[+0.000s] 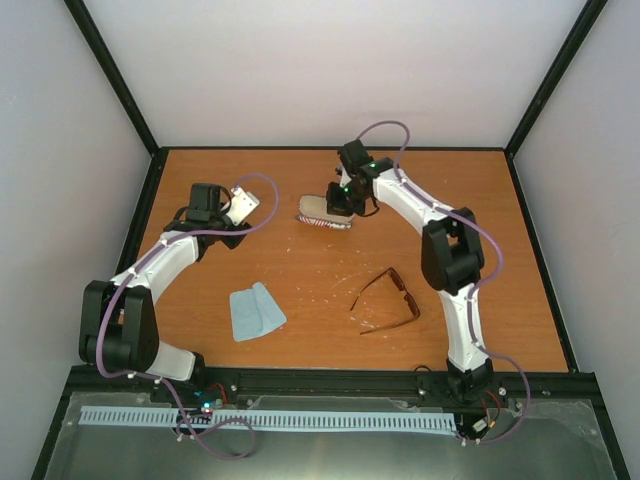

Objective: Organize the sunglasses
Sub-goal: Adjust the sunglasses case at the center of the board.

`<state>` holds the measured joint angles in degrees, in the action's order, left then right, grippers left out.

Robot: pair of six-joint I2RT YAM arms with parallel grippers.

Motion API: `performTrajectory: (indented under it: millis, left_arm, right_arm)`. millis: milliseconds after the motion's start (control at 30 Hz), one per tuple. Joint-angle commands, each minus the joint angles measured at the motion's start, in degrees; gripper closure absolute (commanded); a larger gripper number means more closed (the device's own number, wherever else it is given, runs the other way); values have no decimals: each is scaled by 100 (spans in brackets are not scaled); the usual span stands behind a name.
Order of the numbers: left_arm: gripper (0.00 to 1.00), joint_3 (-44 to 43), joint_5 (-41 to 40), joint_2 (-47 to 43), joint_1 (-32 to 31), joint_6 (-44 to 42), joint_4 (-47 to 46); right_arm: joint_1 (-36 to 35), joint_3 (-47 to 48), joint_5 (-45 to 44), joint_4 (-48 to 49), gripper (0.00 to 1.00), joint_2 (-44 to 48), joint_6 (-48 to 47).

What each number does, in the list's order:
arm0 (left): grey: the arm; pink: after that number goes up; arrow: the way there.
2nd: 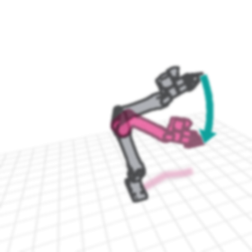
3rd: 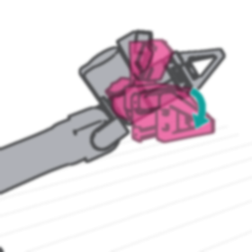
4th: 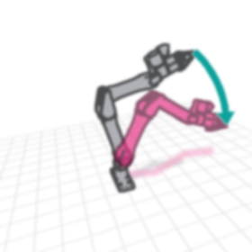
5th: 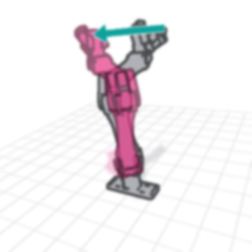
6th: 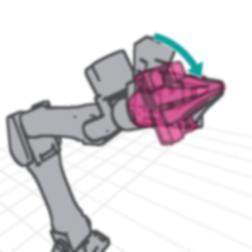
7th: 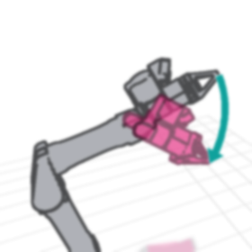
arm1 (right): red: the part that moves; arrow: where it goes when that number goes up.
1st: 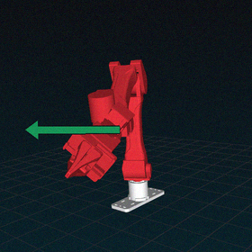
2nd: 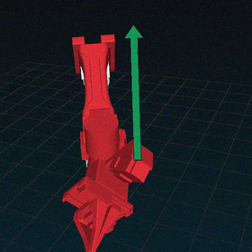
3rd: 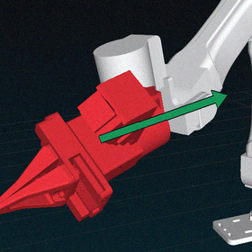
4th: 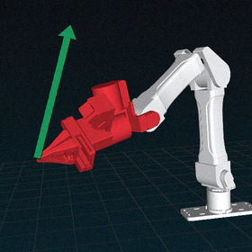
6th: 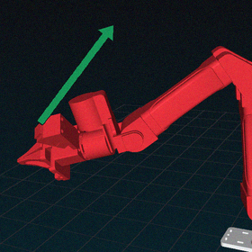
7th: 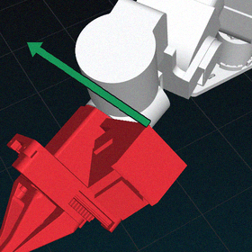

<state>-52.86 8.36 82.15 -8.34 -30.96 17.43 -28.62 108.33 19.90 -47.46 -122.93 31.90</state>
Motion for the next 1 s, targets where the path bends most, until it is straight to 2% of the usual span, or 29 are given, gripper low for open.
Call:
performTrajectory:
  millis: [0, 200, 600, 867, 967]
  left_arm:
    - [49, -86, 70, 20, 69, 74, -1]
    - [49, -92, 95, 115, 86, 105, -65]
    - [48, -123, 197, 313, 104, 155, -212]
    - [48, -106, 199, 306, 104, 122, -264]
    - [48, -126, 244, 331, 104, 195, -270]
  right_arm:
    - [-56, 435, -138, -15, 94, -660, -40]
    - [-43, 733, 84, -101, 94, -1060, -86]
    - [-275, -179, 339, 71, 94, -861, -272]
    - [-343, -194, 119, -8, 94, -799, -352]
    - [-459, -98, -230, -200, 93, -762, -483]
